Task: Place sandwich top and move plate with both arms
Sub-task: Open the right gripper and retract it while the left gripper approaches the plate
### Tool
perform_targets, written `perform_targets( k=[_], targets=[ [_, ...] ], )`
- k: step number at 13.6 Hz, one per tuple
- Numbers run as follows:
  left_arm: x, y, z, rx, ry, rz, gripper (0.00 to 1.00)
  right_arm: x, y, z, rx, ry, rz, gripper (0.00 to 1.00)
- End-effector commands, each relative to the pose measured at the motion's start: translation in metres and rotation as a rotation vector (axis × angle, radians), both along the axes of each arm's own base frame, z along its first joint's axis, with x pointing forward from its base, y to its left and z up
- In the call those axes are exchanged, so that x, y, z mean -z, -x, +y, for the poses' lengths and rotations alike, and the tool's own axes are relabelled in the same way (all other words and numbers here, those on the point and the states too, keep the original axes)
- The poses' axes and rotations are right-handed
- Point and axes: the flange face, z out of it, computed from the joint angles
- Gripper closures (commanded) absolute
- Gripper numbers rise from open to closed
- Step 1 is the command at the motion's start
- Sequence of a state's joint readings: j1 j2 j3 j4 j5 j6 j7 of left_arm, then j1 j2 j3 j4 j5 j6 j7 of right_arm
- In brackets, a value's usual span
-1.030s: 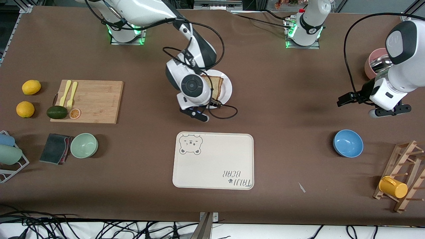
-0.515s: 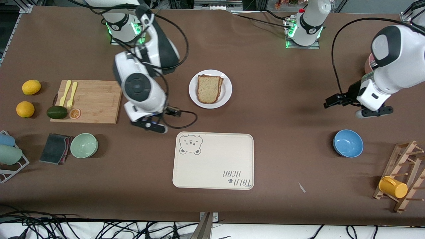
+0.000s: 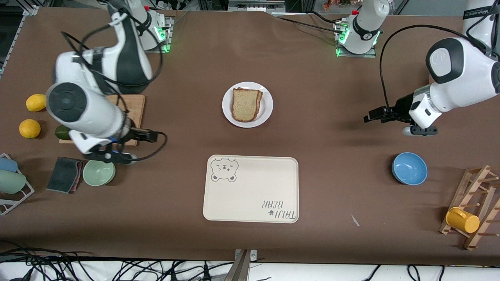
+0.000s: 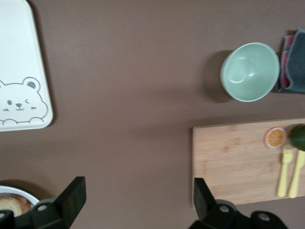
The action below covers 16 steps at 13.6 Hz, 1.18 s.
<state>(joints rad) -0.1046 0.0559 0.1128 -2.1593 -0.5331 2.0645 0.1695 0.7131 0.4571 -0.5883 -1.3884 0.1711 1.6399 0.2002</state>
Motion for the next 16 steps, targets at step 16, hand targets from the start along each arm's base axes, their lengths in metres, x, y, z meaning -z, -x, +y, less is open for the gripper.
perform_targets(
  k=[16],
  targets=[
    [0.145,0.028,-0.145,0.143,0.243,-0.045,0.11,-0.113,0.018,-0.138,0.023,-0.117,-0.139,0.00]
  ],
)
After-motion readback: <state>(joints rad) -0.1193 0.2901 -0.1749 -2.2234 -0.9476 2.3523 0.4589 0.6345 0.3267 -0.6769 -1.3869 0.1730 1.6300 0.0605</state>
